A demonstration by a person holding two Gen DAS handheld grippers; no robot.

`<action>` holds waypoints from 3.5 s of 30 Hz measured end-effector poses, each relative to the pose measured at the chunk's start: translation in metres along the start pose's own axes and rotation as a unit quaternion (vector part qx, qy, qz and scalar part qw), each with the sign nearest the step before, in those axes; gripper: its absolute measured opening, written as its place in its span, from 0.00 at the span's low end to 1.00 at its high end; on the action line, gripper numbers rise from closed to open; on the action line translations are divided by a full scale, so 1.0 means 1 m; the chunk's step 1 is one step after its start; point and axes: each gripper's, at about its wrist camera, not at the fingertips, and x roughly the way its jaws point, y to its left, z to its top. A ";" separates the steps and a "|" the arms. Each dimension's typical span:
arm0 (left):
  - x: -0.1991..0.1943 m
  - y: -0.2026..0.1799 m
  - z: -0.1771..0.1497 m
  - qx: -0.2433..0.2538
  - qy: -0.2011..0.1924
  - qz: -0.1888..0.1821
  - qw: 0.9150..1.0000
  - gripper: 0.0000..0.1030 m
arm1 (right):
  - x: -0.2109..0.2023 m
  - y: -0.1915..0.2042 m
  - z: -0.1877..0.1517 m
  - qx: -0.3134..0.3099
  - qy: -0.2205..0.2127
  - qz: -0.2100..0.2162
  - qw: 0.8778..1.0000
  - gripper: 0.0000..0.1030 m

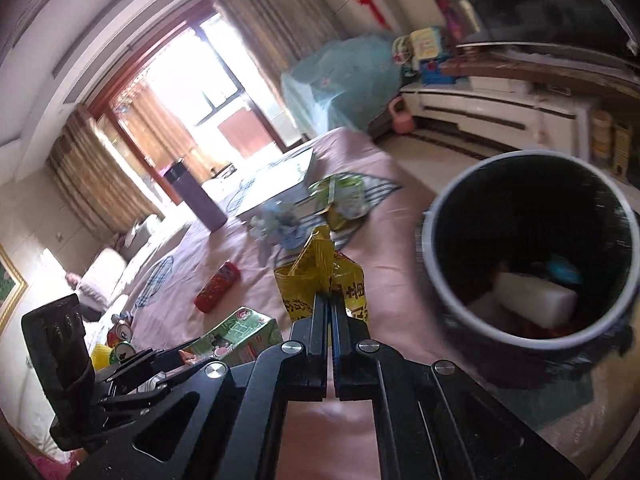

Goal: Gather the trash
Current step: 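Carry the milk carton and yellow bag over the bin and open both tools, then move both open tools back to the table toward the red tube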

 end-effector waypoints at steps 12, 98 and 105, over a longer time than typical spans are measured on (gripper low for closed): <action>0.014 -0.066 0.029 0.052 -0.017 -0.041 0.998 0.47 | -0.050 -0.051 0.011 0.029 -0.044 -0.054 0.997 0.01; -0.023 0.119 -0.027 -0.091 0.016 0.127 0.988 0.79 | 0.083 0.080 -0.015 -0.068 0.022 -0.023 0.997 0.96; -0.019 0.134 -0.026 -0.094 0.020 0.140 0.985 0.79 | 0.105 0.091 -0.015 -0.085 0.048 -0.011 0.995 0.96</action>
